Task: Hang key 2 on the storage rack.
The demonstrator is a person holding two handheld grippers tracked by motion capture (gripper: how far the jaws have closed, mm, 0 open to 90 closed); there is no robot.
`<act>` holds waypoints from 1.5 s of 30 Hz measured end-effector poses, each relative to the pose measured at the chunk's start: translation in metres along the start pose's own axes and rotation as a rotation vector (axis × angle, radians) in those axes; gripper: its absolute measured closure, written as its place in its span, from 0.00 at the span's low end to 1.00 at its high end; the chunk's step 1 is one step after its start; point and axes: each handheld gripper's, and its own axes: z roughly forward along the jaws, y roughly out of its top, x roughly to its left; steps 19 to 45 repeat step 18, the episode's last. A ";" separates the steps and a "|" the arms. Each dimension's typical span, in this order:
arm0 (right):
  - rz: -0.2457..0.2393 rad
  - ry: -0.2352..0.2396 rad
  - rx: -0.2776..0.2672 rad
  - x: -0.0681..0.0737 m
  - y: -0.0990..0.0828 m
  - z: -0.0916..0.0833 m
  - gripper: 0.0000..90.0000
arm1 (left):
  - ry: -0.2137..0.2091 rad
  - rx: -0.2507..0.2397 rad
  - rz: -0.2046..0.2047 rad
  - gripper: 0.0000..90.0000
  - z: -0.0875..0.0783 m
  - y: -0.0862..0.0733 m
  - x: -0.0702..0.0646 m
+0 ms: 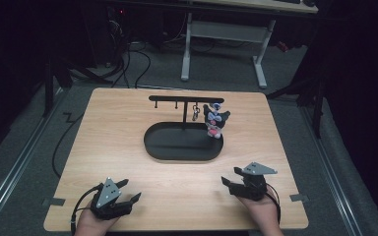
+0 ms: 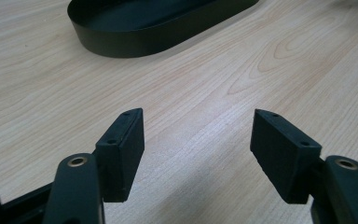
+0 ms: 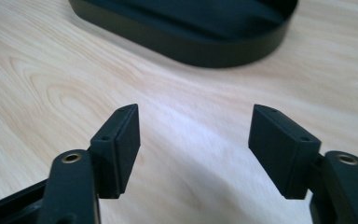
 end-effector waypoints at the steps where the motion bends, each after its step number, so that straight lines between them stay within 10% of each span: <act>1: 0.003 -0.007 -0.005 -0.001 -0.007 -0.003 0.35 | -0.001 0.002 -0.003 0.40 0.000 0.000 0.000; 9: 0.033 -0.060 -0.035 -0.010 -0.038 -0.030 0.28 | -0.012 0.000 -0.005 0.39 0.003 0.002 -0.004; 45: 0.028 -0.058 -0.032 -0.006 -0.035 -0.021 0.29 | -0.007 -0.007 -0.004 0.39 -0.001 0.002 -0.002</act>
